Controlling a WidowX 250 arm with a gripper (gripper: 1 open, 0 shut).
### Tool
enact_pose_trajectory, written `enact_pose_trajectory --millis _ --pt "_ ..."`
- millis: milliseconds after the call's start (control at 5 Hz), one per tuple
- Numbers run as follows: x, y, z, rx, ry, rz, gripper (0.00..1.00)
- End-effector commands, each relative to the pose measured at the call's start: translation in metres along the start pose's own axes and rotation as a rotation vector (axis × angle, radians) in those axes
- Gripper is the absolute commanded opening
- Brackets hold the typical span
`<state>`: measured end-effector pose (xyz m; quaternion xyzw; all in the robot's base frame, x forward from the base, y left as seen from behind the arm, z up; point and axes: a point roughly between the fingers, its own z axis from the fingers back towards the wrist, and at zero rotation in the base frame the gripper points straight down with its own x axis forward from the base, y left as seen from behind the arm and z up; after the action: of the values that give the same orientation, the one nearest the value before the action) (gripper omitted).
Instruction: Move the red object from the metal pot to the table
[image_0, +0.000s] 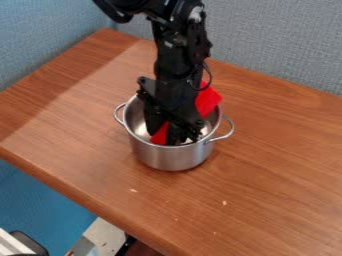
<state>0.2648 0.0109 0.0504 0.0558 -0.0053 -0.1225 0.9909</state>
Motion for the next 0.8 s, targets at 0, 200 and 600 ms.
enact_pose_trajectory --millis 0,200,600 --pt "0.005 0.004 0.020 0.006 -0.065 0.021 0.00" --pt "0.009 0.006 0.041 0.007 -0.116 0.035 0.00" --pt "0.020 -0.022 0.106 -0.039 -0.266 -0.001 0.00"
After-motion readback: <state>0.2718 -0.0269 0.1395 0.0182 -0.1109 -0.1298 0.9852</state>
